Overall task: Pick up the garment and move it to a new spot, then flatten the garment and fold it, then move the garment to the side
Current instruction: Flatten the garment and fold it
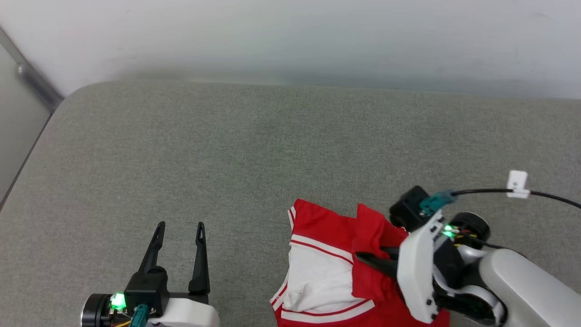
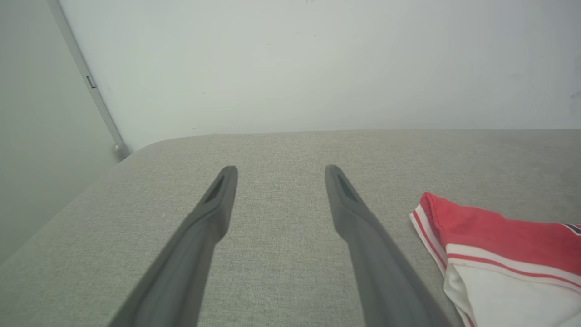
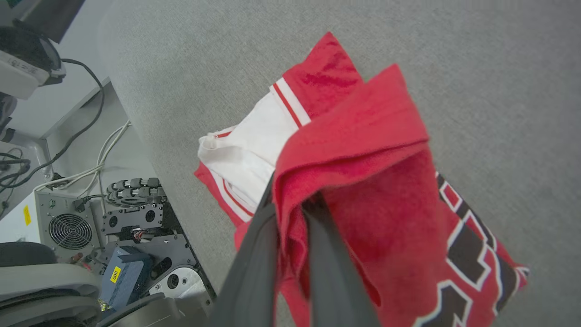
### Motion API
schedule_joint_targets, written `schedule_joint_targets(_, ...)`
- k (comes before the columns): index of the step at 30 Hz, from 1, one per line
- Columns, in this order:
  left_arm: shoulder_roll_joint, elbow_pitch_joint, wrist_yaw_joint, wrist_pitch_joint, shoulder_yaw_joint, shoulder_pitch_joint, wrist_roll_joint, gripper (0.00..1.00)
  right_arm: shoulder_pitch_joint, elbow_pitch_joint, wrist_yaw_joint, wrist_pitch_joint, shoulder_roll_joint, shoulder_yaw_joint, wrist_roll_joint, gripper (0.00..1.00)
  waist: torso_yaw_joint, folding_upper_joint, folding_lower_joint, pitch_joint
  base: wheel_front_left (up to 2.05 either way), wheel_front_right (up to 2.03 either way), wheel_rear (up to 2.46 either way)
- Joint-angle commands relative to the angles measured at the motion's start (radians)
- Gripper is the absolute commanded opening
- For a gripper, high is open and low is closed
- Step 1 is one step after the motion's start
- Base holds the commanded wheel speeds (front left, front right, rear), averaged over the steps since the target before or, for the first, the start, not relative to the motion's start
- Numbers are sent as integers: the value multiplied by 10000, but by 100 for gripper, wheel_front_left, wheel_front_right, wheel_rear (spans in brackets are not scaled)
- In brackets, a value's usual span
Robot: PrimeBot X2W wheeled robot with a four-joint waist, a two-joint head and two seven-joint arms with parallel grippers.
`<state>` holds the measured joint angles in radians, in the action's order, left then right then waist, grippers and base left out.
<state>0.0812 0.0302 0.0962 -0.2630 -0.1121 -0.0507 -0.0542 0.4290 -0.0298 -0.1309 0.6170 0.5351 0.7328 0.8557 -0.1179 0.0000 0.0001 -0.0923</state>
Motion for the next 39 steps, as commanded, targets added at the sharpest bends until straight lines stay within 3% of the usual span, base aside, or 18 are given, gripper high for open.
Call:
schedule_joint_targets(1,-65,11,-60,-24,59,217,38,100,540,370,3,-2,-296,406,-248,0,3,0,-1,-108,0,0,0)
schedule_joint_targets(10,-192,77,-158,-25,39,554,64,100,2224,3237,3,-487,-2054,2459,-831,0,-156,0,-1,-504,0,0,0)
schedule_joint_targets(15,-248,112,-136,-25,23,624,18,100,2341,4529,3,-909,-2390,3265,-1054,0,-274,0,-1,-668,0,0,0)
schedule_joint_targets(19,-277,143,-101,-25,92,576,3,100,2405,4828,3,-1416,-2321,3648,-882,1,-249,0,-1,-629,0,0,0)
schedule_joint_targets(20,-277,162,-93,-25,118,518,5,100,2427,4779,3,-1645,-2285,3664,-787,44,-217,0,-1,-575,0,0,0)
schedule_joint_targets(21,-277,162,-93,-25,118,518,5,100,2427,4779,3,-1645,-2285,3664,-787,44,-217,0,-1,-575,0,0,0)
schedule_joint_targets(22,-282,202,-102,-25,162,395,31,100,2482,4621,3,-2049,-2136,3661,-651,100,-137,0,-1,-429,0,0,0)
schedule_joint_targets(29,-290,201,-137,-25,333,124,130,100,2321,3717,3,-3772,-1384,2843,-732,100,217,0,-1,107,0,0,0)
schedule_joint_targets(34,-296,161,-172,-23,426,-100,164,100,1770,3509,3,-5556,-955,1077,-1755,100,509,0,-1,453,0,0,0)
schedule_joint_targets(39,-300,143,-231,-23,476,-293,209,100,777,3875,3,-7360,-1225,-1301,-3369,100,707,0,-1,674,0,0,0)
